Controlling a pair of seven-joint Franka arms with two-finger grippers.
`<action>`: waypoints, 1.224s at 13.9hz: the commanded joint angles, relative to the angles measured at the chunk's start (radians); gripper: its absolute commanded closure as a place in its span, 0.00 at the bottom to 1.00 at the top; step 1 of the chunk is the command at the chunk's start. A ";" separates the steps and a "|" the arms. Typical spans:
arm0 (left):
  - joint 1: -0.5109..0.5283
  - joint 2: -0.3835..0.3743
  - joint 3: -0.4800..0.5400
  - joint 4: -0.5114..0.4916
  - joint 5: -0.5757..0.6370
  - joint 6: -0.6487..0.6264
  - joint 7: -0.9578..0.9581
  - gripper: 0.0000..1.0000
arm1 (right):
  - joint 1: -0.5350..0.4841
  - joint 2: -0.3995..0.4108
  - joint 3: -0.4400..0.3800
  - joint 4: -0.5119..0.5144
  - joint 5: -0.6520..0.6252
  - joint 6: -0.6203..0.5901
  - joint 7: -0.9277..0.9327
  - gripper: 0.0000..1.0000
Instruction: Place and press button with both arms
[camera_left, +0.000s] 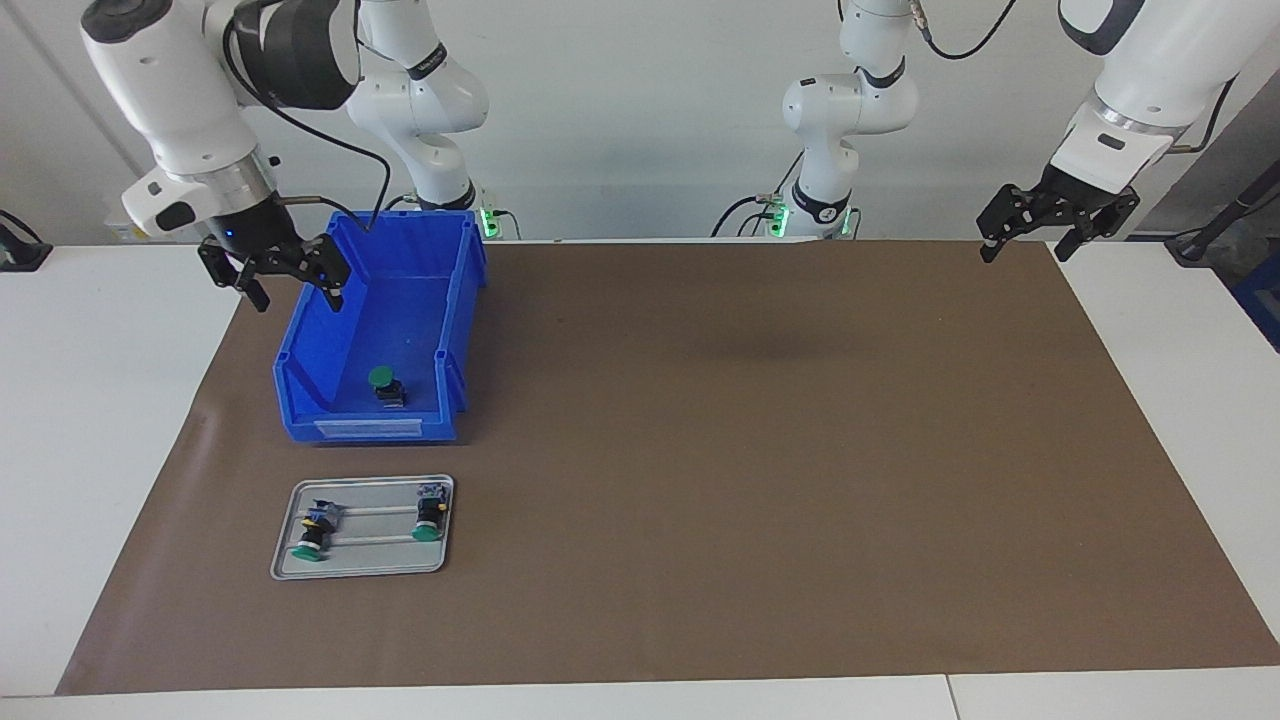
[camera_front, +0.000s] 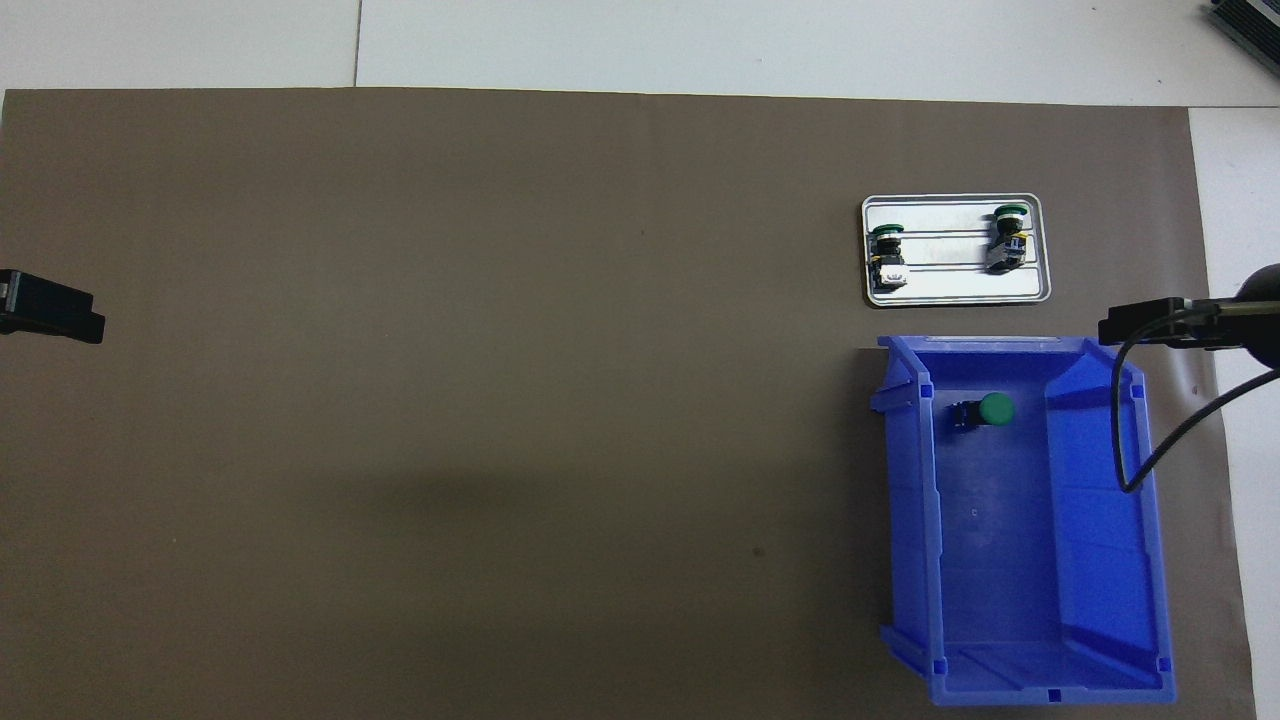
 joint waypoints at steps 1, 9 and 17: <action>0.013 -0.023 -0.008 -0.026 -0.009 0.000 -0.009 0.00 | -0.004 0.063 0.005 0.166 -0.046 -0.137 0.032 0.00; 0.013 -0.023 -0.008 -0.026 -0.009 0.000 -0.009 0.00 | -0.006 0.049 0.004 0.183 -0.075 -0.218 0.013 0.00; 0.013 -0.023 -0.008 -0.026 -0.009 0.000 -0.009 0.00 | -0.001 0.034 0.010 0.157 -0.054 -0.207 0.010 0.00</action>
